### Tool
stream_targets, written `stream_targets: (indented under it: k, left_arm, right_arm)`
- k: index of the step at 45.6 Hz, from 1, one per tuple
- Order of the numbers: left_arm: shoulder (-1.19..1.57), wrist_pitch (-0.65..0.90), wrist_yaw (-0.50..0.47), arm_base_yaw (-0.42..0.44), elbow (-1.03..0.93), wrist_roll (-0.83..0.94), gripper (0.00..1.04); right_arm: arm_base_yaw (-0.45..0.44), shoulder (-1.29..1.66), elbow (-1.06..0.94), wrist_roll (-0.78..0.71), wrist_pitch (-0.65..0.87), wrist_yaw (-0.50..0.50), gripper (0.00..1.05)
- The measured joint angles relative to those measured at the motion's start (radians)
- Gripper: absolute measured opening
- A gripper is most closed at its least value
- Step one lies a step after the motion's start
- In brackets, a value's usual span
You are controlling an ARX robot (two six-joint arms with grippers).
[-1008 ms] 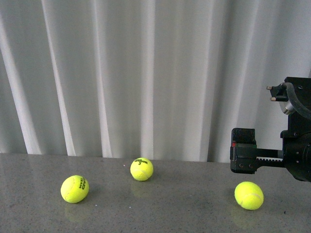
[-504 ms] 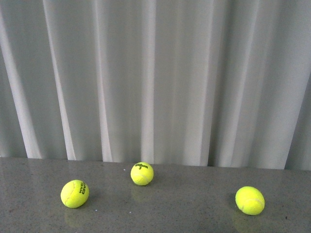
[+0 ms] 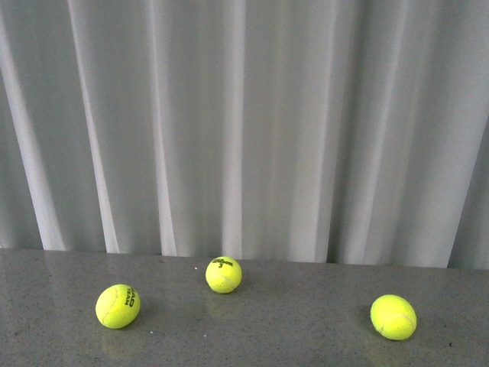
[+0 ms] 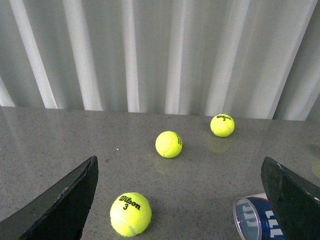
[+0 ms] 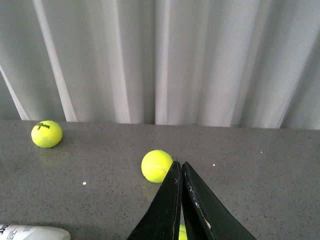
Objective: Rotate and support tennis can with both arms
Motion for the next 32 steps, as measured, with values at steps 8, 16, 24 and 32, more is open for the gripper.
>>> stream_targets:
  k: [8, 16, 24, 32]
  left_arm:
    - [0.0, 0.0, 0.0, 0.0, 0.0, 0.0, 0.98]
    - [0.0, 0.0, 0.0, 0.0, 0.0, 0.0, 0.98]
    - [0.0, 0.0, 0.0, 0.0, 0.0, 0.0, 0.98]
    - [0.0, 0.0, 0.0, 0.0, 0.0, 0.0, 0.98]
  right_arm:
    - [-0.082, -0.174, -0.049, 0.0, -0.126, -0.077, 0.03]
    - [-0.084, -0.296, -0.073, 0.0, -0.224, -0.082, 0.03]
    - [-0.084, -0.412, -0.087, 0.0, -0.324, -0.082, 0.03]
    - [-0.084, -0.533, -0.093, 0.0, -0.433, -0.082, 0.03]
